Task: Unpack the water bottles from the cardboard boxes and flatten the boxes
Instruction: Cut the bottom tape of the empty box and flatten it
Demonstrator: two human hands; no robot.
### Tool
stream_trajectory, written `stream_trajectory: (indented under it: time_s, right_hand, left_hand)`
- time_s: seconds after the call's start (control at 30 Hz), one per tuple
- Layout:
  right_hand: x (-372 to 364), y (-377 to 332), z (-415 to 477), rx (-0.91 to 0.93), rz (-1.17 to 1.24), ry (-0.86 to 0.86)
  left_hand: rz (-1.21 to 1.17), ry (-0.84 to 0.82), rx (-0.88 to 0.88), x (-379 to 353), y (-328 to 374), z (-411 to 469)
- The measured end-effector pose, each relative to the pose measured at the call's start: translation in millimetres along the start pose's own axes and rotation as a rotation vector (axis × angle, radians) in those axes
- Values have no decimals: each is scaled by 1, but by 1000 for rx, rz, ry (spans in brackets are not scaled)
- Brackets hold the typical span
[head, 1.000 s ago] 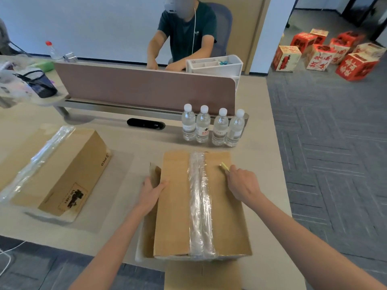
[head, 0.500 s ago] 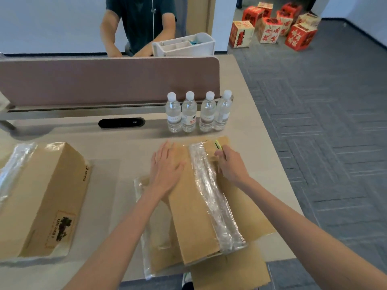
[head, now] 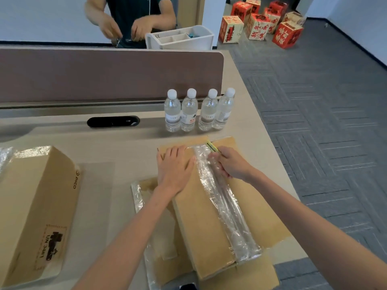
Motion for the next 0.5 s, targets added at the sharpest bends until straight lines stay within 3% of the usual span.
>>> stream_trajectory:
  time_s: [0.5]
  right_hand:
    - [11,-7,15,-149,-355,63]
  left_hand:
    - [-34,33,3,0,-1,-1]
Point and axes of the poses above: each hand's wrist, its own z-axis towards the middle knuckle, its own x-axis out of the back of the hand, y = z × x, the point moved 10 cm from there along z, towards the middle knuckle, and after that the axes turned 7 degrees about -z, right-handed, at the moved point
